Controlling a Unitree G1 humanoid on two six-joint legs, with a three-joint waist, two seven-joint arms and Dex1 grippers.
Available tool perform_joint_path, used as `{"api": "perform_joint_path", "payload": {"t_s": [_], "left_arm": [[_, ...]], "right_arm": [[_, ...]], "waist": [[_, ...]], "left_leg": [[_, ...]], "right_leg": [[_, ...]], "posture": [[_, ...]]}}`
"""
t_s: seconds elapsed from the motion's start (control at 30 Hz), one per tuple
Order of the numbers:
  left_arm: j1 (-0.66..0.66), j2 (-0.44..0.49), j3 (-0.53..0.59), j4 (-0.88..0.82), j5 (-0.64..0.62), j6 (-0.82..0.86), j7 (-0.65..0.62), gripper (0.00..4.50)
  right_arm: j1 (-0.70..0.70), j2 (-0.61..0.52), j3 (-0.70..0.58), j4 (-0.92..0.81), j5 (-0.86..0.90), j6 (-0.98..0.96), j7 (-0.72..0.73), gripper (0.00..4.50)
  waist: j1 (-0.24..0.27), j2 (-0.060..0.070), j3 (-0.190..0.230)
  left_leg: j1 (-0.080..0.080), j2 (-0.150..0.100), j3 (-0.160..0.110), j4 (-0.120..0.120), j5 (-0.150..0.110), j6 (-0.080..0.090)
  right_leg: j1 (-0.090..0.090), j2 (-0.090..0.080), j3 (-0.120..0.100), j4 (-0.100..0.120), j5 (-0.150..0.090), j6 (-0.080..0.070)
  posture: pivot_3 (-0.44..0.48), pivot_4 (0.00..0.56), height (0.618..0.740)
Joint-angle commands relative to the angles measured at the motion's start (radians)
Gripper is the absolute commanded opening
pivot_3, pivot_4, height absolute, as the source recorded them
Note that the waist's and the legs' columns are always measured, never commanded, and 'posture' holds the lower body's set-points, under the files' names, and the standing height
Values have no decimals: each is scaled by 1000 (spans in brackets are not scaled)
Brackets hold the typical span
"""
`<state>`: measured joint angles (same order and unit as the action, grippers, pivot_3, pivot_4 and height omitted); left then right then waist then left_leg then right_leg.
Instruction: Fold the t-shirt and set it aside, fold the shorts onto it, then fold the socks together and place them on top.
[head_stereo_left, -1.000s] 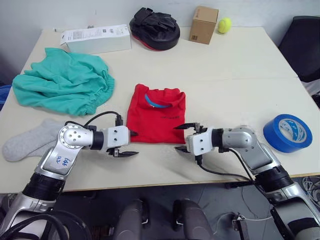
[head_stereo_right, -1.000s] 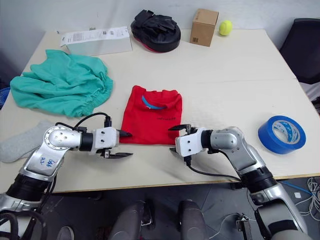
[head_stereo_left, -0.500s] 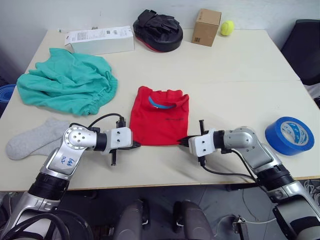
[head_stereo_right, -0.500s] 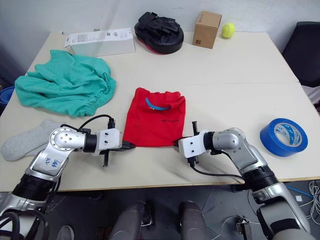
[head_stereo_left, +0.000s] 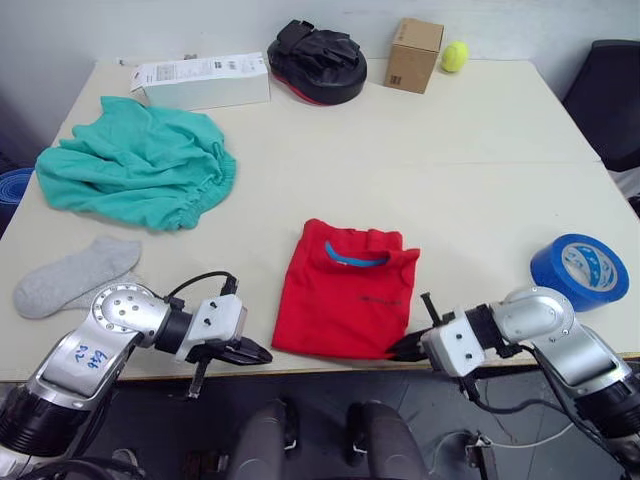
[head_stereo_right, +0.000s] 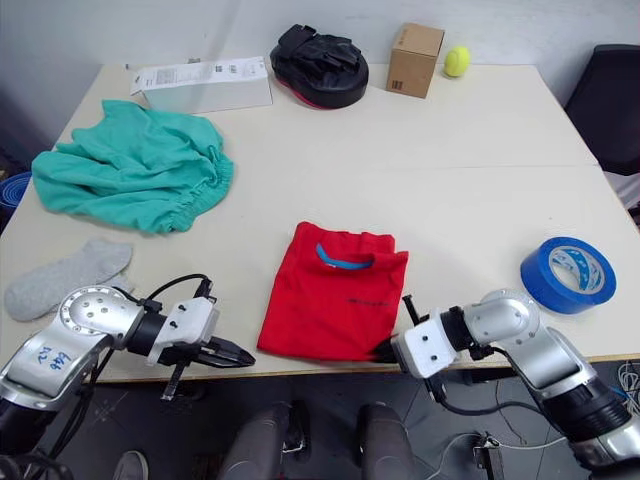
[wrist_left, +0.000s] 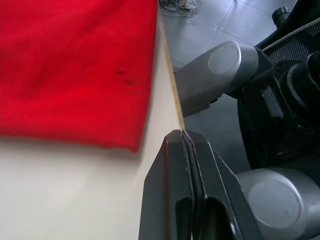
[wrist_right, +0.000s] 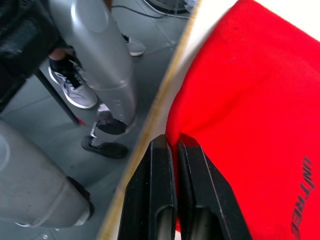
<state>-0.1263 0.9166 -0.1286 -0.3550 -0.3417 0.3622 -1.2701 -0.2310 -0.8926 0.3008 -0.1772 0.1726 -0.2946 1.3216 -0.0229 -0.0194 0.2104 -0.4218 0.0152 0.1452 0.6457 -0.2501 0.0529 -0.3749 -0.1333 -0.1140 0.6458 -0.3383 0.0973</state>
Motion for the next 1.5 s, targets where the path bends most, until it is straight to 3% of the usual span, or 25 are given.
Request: {"api": "perform_joint_path", "payload": {"t_s": [0.03, 0.2, 0.33, 0.5, 0.63, 0.73, 0.77, 0.8, 0.9, 1.03, 1.27, 1.37, 1.5], "left_arm": [[31, -17, -12, -24, 38, -45, 40, 11], [49, -41, -18, 2, 81, -79, 85, 11], [47, -25, 23, 28, 35, -64, 62, 185], [0, -1, 107, 36, -88, 40, 18, 1494], [-115, 17, 159, 64, -202, 182, -1, 2784], [-252, -16, 145, 108, -240, 271, 21, 3742], [-303, -40, 122, 126, -235, 286, 32, 4062], [-336, -57, 105, 139, -230, 297, 37, 4068], [-423, -148, 13, 195, -158, 264, 65, 3571], [-486, -272, -94, 286, -64, 200, 103, 2300], [-528, -381, -237, 463, 140, 55, 166, 34], [-540, -405, -224, 543, 193, 43, 234, 34], [-523, -400, -198, 551, 184, 37, 231, 34]], "right_arm": [[6, -18, -25, 11, -49, -94, -5, 11], [2, -14, -40, 32, -71, -116, -37, 11], [20, -49, -74, -6, -7, -66, -21, 2], [20, -76, -129, -33, 62, 13, -14, 1428], [16, -121, -201, -126, 262, 261, 7, 2808], [-43, -117, -228, -138, 337, 426, -25, 2814], [-67, -102, -228, -129, 345, 466, -41, 2636], [-84, -91, -227, -122, 348, 494, -51, 2354], [-136, -54, -201, -75, 315, 562, -88, 1438], [-188, 13, -145, 10, 204, 553, -132, 23], [-300, 143, -47, 226, -10, 441, -213, 0], [-370, 219, -48, 365, -69, 408, -287, 0], [-447, 288, -53, 511, -130, 404, -371, 0]], "waist": [[0, 0, 0], [-1, 0, 0], [0, 0, 0], [0, 0, 0], [5, 1, 0], [6, 1, 0], [6, 1, 1], [10, 1, 0], [19, 1, 0], [23, 0, 0], [17, 0, 0], [17, 0, 0], [15, 0, 0]], "left_leg": [[0, 0, 0, 0, 0, 0], [0, 0, 0, 0, -1, 0], [0, 0, 0, 0, -1, 0], [0, 0, 0, 0, -1, 0], [-1, 0, 0, 0, 0, 0], [0, 0, -1, 1, 0, 1], [0, 0, -1, 1, 0, 2], [0, 0, -1, 1, 2, 4], [0, 0, 0, 1, 2, 5], [-2, 0, 1, 2, 2, 6], [-2, 0, 3, 3, 4, 7], [-2, 0, 2, 4, 4, 7], [-1, 0, 2, 4, 5, 6]], "right_leg": [[0, 0, 0, 0, 0, 0], [0, 0, 0, 0, 0, 0], [0, 0, 0, 0, 0, 0], [0, 0, 0, 0, 0, 0], [0, 0, 0, 0, 0, 0], [1, 0, -1, 0, 0, 0], [1, 0, -1, 0, 0, 0], [1, 0, -1, 0, 0, 0], [1, 0, -1, 0, 0, 0], [0, 1, -1, 1, 0, 0], [-1, 2, 0, 2, 0, 1], [-2, 2, -1, 3, 0, 1], [-2, 1, -1, 5, 0, 1]], "posture": [[0, 150, 740], [0, 150, 740], [0, 150, 740], [0, 150, 740], [0, 150, 740], [0, 150, 740], [0, 150, 740], [0, 150, 740], [0, 150, 740], [0, 150, 740], [0, 150, 740], [0, 150, 740], [0, 150, 740]]}}
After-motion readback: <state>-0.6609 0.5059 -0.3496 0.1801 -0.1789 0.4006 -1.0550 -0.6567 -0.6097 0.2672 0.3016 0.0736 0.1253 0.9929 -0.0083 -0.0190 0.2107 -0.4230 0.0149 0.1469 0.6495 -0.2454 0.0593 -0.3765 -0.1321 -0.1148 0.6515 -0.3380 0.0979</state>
